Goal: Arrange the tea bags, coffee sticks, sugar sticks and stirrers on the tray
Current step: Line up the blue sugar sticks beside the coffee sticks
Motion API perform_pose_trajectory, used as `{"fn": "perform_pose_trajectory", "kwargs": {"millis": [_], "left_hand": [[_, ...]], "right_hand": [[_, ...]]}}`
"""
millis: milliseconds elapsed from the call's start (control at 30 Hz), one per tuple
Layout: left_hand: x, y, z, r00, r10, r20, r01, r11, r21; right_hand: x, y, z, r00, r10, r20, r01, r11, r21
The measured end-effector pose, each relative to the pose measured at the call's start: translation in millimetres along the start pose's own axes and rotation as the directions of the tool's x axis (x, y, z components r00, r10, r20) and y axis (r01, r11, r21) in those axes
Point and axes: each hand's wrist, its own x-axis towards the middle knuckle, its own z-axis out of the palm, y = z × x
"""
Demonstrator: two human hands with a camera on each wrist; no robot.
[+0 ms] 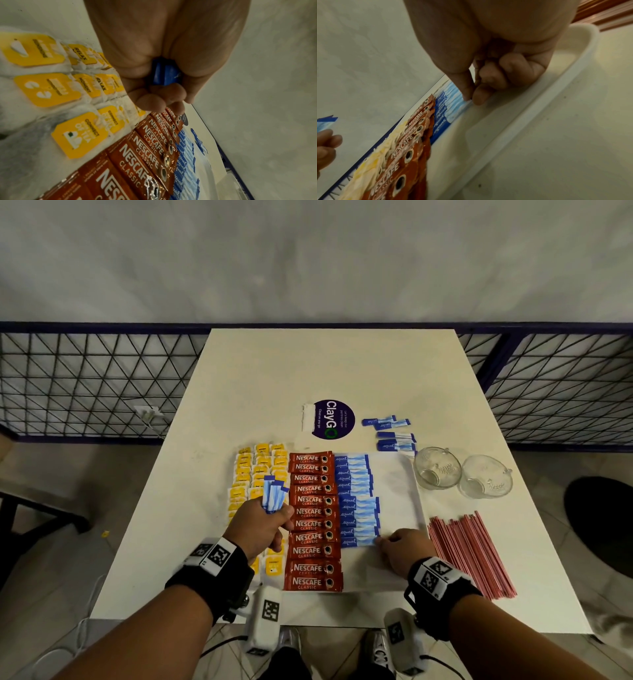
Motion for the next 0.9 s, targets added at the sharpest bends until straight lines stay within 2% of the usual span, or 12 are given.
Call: {"fn": "perform_pose_trajectory", "kwargs": {"millis": [133, 233, 300, 367, 467, 900], "left_hand": [[-0.4, 1.9, 0.4, 1.0, 0.003, 0.002, -0.003, 1.0, 0.002], [-0.6, 2.9, -0.2, 1.0, 0.008, 0.002, -0.008, 1.0, 0.009], [0.2, 3.5, -0.9, 1.0, 0.009, -0.001, -0.009, 1.0, 0.011], [0.1, 3.3, -0.6, 1.0, 0.01, 0.0, -0.01, 1.0, 0.013], [-0.9, 2.3, -0.1, 1.0, 0.005, 0.007, -0.005, 1.0, 0.002], [-0.1, 1.2, -4.3, 1.0, -0.01, 0.005, 0.01, 1.0, 0.004]], "right_hand": [[-1.8, -0.6, 0.7, 1.0, -0.014, -0.019, 0.014, 1.0, 0.024], [-7.7, -2.3, 0.1, 0.995, -0.048, -0.091, 0.055, 0.995, 0.077], [-11.9, -4.6, -0.1, 0.974, -0.181, -0.133, 0.187, 0.982, 0.035], [-15.6, -10.1, 0.2, 0.934, -0.335, -0.12, 0.335, 0.942, -0.023], [-15.6, -17.9, 1.4, 0.887, -0.454, -0.085, 0.448, 0.891, -0.076], [-5.1, -25.8, 6.7, 0.885, -0.463, -0.042, 0.449, 0.875, -0.181]]}}
